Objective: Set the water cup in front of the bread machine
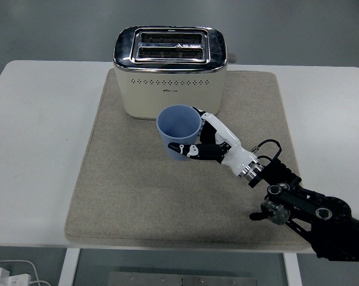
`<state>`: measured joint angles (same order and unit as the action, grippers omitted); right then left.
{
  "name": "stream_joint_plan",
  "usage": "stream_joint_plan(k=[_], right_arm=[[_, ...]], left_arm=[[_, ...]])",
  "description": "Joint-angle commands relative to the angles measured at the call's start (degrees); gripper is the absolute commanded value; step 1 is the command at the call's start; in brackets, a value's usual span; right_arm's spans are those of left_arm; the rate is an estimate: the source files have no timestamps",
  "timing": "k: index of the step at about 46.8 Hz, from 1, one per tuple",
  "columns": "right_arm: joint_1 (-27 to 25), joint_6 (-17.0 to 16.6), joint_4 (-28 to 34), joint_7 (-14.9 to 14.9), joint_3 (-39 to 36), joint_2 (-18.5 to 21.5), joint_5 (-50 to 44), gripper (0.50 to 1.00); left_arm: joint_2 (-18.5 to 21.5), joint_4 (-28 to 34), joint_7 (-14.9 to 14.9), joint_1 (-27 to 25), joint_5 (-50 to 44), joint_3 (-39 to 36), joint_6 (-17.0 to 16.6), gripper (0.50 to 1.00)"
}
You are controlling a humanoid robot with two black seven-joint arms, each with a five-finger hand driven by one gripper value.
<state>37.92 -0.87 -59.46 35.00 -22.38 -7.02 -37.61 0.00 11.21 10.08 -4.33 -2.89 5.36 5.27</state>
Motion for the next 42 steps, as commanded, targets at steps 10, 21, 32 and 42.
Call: stream_joint_plan(k=[10,21,32,42], right_arm=[[3.30,-0.10,4.26,0.00,1.99,3.33,0.08,0.517],[6.29,-0.62,7.78,0.00,2.08,5.70,0.08,0.519],[7.43,-0.89,11.82,0.00,2.17,7.02,0.00,0.527],[7.44,-1.94,15.95,0.00,2.17,7.02,0.00,0.529]], left_arm=[[0.00,-0.05,-0.06,0.03,-0.01,0.00,0.00,1.000],[0.00,0.04,-0.06,0.03,-0.01,0.00,0.00,1.000],[0.00,0.04,-0.06,0.03,-0.01,0.00,0.09,1.000],[0.00,0.04,-0.06,-0.06,-0.01,0.00,0.00,1.000]])
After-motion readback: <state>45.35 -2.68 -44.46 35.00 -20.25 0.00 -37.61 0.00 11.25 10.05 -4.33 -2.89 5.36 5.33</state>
